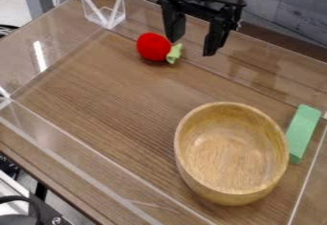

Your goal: Move the red fruit to the right

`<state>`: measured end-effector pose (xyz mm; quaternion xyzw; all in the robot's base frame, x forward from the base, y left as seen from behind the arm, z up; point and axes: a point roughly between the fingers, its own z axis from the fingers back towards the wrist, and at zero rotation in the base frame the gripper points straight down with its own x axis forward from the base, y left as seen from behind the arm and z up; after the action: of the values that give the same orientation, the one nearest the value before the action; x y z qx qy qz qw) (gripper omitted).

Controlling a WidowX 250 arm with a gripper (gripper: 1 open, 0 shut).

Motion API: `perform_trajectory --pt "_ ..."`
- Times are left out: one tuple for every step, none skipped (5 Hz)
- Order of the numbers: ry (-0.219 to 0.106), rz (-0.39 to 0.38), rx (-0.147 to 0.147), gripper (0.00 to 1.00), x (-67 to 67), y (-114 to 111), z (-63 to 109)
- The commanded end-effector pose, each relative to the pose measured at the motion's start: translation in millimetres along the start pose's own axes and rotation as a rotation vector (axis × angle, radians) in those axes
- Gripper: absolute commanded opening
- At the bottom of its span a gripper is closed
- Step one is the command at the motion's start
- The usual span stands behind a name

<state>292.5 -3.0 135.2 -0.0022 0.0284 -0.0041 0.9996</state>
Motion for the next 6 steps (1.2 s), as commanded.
perform_trajectory --pt "0.002 0.014 -0.001 1.00 -2.1 23.8 -6.0" --pt "-0.016 0.015 0.003 1.00 -1.2 54.0 -6.0" --pt "-0.045 -0.025 -0.003 1.00 1.5 79.9 -7.7" --pt "-0.077 -0.018 -0.013 1.00 13.8 84.7 -9.8" --pt "-0.093 -0.001 -0.020 1.00 21.0 84.9 -13.7" --pt "-0.104 -0.016 -0.027 1.00 27.8 96.3 -33.0"
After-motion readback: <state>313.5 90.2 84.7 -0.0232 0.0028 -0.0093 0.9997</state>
